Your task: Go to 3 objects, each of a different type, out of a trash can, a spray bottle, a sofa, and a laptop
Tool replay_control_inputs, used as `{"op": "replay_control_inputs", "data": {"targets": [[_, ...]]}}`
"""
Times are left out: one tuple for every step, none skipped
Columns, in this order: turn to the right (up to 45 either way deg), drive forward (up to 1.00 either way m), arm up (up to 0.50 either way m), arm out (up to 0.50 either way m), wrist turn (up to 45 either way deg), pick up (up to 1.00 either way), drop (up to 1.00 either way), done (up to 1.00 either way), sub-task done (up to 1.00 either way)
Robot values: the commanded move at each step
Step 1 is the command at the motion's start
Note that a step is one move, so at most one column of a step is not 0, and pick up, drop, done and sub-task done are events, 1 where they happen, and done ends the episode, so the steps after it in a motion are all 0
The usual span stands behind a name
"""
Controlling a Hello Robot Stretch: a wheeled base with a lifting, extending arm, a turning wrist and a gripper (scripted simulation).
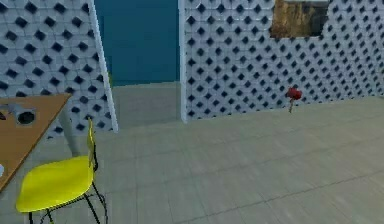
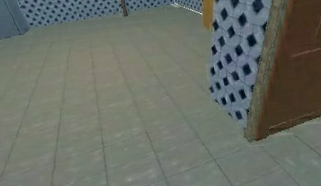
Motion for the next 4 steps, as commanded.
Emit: {"op": "replay_control_inputs", "data": {"targets": [[0.0, 0.85, 0.00, 0.00, 0.0, 0.00, 0.00, 0.00, 0.00], [-15.0, 0.00, 0.00, 0.00, 0.0, 0.00, 0.00, 0.00, 0.00], [0.0, 1.00, 0.00, 0.00, 0.0, 0.00, 0.00, 0.00, 0.00], [0.0, 1.00, 0.00, 0.00, 0.0, 0.00, 0.00, 0.00, 0.00]]}}
